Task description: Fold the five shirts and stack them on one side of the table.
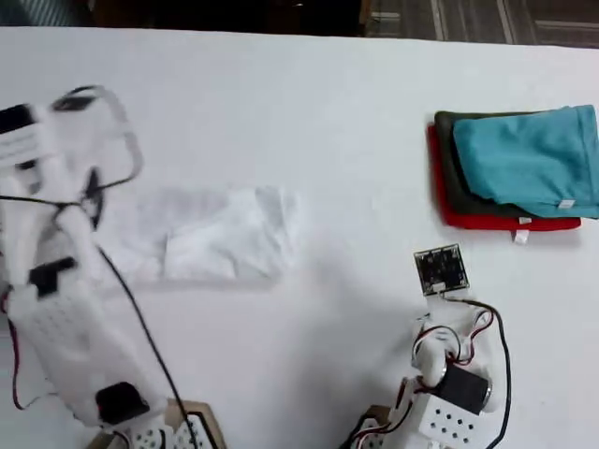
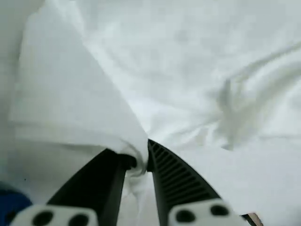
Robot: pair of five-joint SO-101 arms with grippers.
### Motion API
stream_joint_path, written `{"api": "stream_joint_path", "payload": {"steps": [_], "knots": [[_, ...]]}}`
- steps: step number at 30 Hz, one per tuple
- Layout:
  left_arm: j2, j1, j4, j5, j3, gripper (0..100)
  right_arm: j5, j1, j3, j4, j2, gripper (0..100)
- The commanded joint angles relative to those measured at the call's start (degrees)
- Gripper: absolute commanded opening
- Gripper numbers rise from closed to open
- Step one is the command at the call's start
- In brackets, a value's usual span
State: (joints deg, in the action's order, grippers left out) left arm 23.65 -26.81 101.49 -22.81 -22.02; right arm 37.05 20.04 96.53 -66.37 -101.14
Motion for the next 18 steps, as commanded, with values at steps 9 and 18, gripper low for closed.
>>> {"api": "stream_joint_path", "payload": {"steps": [9, 18], "knots": [[-18.55, 28.40, -0.79, 9.41, 7.87, 3, -0.35, 0.22, 0.53, -0.13, -1.19, 2.1], [-10.11, 37.27, -11.69, 10.99, 7.87, 3, -0.35, 0.22, 0.53, -0.13, -1.19, 2.1]]}}
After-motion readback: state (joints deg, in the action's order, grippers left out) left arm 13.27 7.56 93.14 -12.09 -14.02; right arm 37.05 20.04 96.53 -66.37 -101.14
